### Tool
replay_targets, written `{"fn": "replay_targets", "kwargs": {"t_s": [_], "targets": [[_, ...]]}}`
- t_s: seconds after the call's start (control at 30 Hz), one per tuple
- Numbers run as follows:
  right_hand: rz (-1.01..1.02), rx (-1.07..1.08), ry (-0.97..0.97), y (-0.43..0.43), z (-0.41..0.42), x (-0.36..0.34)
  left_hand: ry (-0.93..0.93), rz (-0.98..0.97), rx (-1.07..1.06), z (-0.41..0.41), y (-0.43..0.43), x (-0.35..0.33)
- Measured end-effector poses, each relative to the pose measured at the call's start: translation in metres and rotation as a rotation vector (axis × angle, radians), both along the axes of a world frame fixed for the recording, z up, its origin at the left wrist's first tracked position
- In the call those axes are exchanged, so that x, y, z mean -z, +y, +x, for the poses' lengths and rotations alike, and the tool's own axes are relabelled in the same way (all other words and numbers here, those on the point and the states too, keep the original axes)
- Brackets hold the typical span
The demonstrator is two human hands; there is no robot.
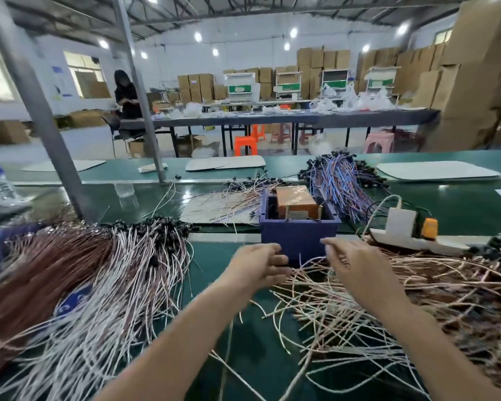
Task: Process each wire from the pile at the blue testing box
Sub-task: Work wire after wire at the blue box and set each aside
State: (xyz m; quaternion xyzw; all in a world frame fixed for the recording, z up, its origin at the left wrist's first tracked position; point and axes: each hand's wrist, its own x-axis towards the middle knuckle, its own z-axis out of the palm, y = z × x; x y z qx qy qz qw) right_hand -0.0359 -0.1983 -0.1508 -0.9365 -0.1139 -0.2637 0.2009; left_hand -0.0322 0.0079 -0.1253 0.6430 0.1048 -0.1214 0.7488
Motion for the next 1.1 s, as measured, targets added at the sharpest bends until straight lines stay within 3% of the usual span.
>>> {"fn": "replay_targets", "kwargs": {"t_s": [0.07, 0.17, 0.23, 0.37, 0.53, 0.7, 0.9, 1.0, 1.1], "targets": [[0.118, -0.039, -0.032, 0.016, 0.001, -0.003, -0.117, 0.285, -0.054, 0.01, 0.044, 0.004], [0.163, -0.033, -0.079, 0.029, 0.004, -0.005, -0.274, 0.995, -0.143, 0.026, 0.113, 0.016], [0.181, -0.027, -0.082, 0.033, 0.004, -0.004, -0.249, 1.412, -0.262, 0.033, 0.154, 0.026], [0.2, -0.057, -0.074, 0.036, 0.002, 0.0, -0.143, 1.658, -0.332, 0.034, 0.207, 0.046], [0.214, -0.063, -0.058, 0.038, -0.006, 0.006, -0.116, 1.574, -0.405, 0.04, 0.209, 0.052], [0.244, -0.067, -0.031, 0.036, -0.012, 0.011, -0.062, 1.278, -0.59, 0.043, 0.208, 0.045], [0.295, -0.068, -0.021, 0.038, -0.015, 0.008, -0.148, 0.841, -0.84, 0.04, 0.211, 0.032], [0.477, -0.125, 0.061, 0.042, -0.016, 0.001, -0.373, 0.795, -0.925, 0.031, 0.19, 0.013], [0.886, -0.256, 0.269, 0.052, -0.016, -0.013, -0.778, 0.743, -0.739, 0.004, 0.133, -0.015]]}}
